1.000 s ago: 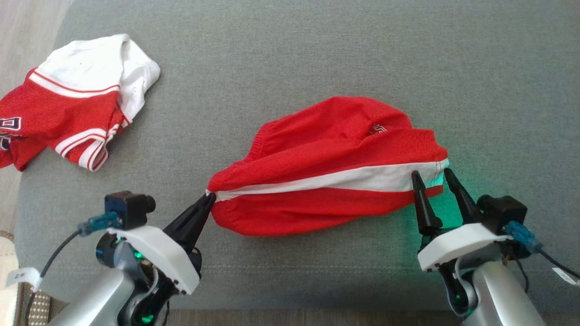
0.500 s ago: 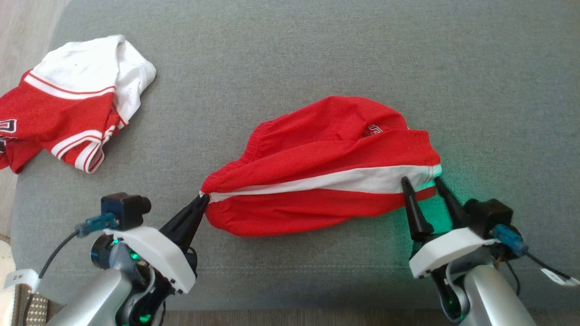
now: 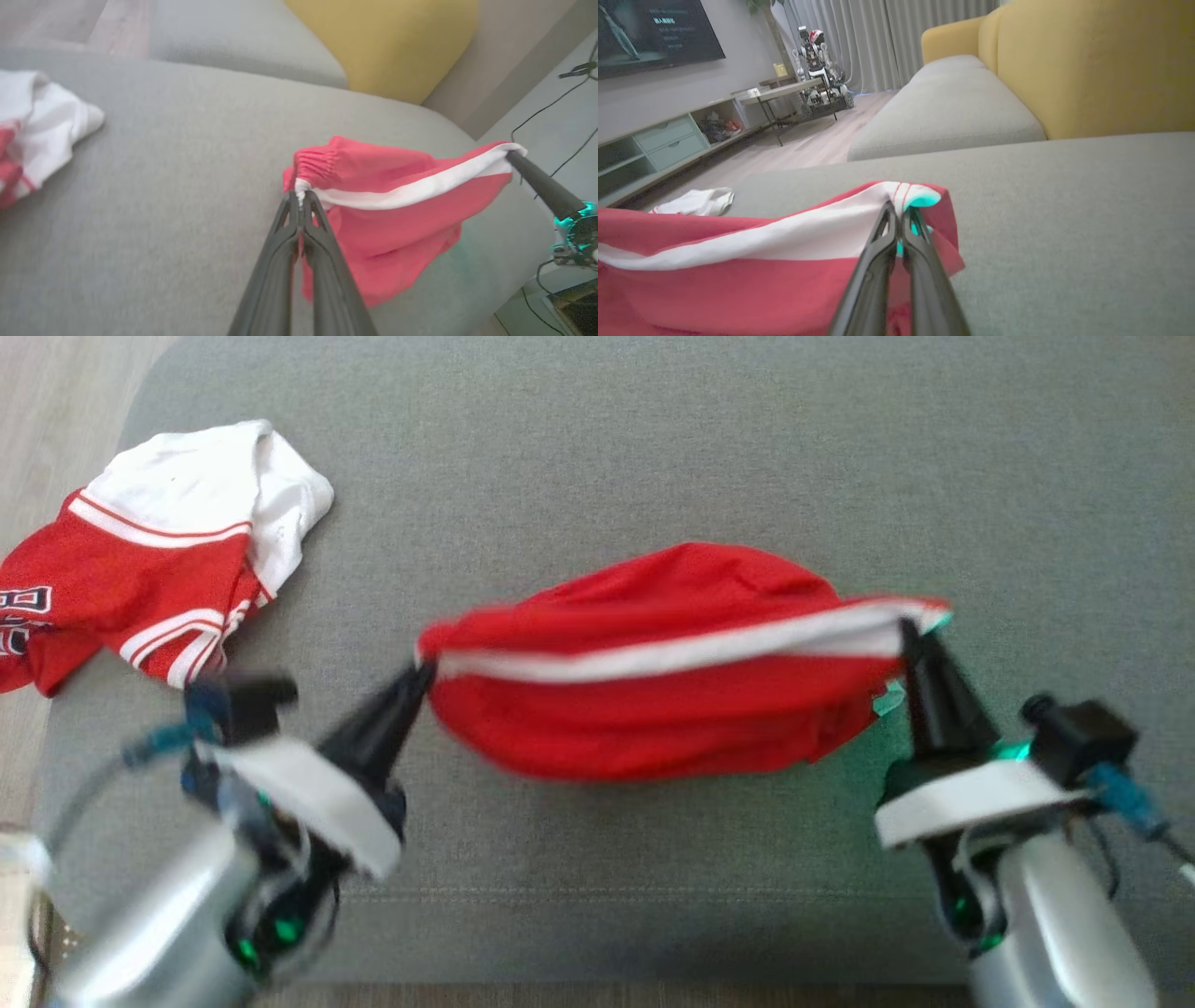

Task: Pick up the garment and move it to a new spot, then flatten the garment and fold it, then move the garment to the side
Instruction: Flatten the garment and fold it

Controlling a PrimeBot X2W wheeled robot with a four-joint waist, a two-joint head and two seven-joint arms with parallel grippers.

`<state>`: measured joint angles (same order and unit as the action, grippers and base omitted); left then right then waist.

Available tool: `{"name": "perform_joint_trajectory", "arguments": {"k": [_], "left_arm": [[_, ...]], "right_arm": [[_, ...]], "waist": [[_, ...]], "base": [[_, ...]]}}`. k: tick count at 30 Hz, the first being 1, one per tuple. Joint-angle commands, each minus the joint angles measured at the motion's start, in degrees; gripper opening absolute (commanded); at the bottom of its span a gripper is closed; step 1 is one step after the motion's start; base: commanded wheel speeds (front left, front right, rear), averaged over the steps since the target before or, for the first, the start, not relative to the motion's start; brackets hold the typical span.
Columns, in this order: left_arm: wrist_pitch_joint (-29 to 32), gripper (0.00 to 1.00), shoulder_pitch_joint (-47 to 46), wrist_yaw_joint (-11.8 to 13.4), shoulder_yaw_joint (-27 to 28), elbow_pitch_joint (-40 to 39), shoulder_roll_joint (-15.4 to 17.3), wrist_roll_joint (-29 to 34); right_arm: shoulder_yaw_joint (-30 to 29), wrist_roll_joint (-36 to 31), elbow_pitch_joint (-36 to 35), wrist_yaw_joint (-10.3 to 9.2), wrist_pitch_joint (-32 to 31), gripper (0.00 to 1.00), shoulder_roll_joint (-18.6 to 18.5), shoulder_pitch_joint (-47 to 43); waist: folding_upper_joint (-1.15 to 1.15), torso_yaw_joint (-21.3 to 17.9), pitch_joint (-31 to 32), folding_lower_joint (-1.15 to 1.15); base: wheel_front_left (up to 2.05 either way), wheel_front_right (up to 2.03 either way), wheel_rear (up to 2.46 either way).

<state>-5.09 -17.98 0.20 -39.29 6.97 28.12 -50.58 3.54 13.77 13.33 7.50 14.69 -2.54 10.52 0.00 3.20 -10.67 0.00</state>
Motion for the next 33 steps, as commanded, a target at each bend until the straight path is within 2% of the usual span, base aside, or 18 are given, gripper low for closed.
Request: {"name": "perform_joint_trajectory", "arguments": {"k": [1,6,10,13,16,20,23,25,29,33], "left_arm": [[1.04,0.0,-6.44,-0.79,4.21,-3.33,2.74,-0.61],[6.65,0.0,-18.9,-2.95,6.52,-4.94,4.22,-1.32],[8.62,0.0,-31.86,-4.73,8.22,-0.45,2.84,-0.92],[5.64,0.0,-41.92,-5.84,8.19,5.15,1.21,3.28],[-1.13,0.0,-50.43,-6.5,8.31,10.44,-1.23,7.66],[-7.64,0.0,-55.76,-6.99,7.99,14.58,-3.37,11.13],[-9.53,0.0,-55.25,-7.46,6.69,16.91,-5.25,12.16],[-9.79,0.0,-52.03,-7.62,2.88,16.49,-5.44,12.5],[-9.88,0.0,-43.11,-7.66,-3.72,11.58,-3.81,12.06],[-9.89,0.0,-31.34,-7.67,-4.7,7.01,-3.42,14.61]], "right_arm": [[0.03,0.36,-2.97,-0.01,0.31,0.0,-0.33,4.19],[-4.56,-1.42,-2.44,-0.01,-3.33,0.0,-0.33,16.19],[-7.53,-3.2,3.36,-0.01,-7.6,0.0,-0.33,30.84],[-8.93,-5.45,8.92,-0.01,-6.78,0.0,-0.33,42.5],[-10.82,-8.56,13.12,-0.01,-3.64,0.0,-0.33,52.05],[-12.58,-12.3,15.09,-0.01,-1.54,0.0,-0.33,57.92],[-13.45,-14.27,15.93,-0.01,-0.61,0.0,-0.33,58.43],[-13.09,-14.6,16.99,-0.01,-0.6,0.0,-0.33,55.93],[-12.44,-15.55,18.61,-0.01,-3.73,0.0,-0.33,47.46],[-11.93,-15.73,18.07,-0.01,-7.82,0.0,-0.33,36.19]], "waist": [[0.0,-0.09,0.01,0.0],[0.0,-1.45,-1.57,0.0],[0.0,-3.17,-4.67,0.0],[0.0,-4.3,-7.33,0.0],[0.0,-4.73,-9.37,0.0],[0.0,-4.55,-10.65,0.0],[0.0,-4.13,-10.79,0.0],[0.0,-3.92,-10.7,0.0],[0.0,-3.15,-11.03,0.0],[0.0,-2.6,-10.79,0.0]], "base": [[0.0,0.0,0.0],[0.0,0.0,0.0],[0.0,0.0,0.0],[0.0,0.0,0.0],[0.0,0.0,0.0],[0.0,0.0,0.0],[0.0,0.0,0.0],[0.0,0.0,0.0],[0.0,0.0,0.0],[0.0,0.0,0.0]]}}
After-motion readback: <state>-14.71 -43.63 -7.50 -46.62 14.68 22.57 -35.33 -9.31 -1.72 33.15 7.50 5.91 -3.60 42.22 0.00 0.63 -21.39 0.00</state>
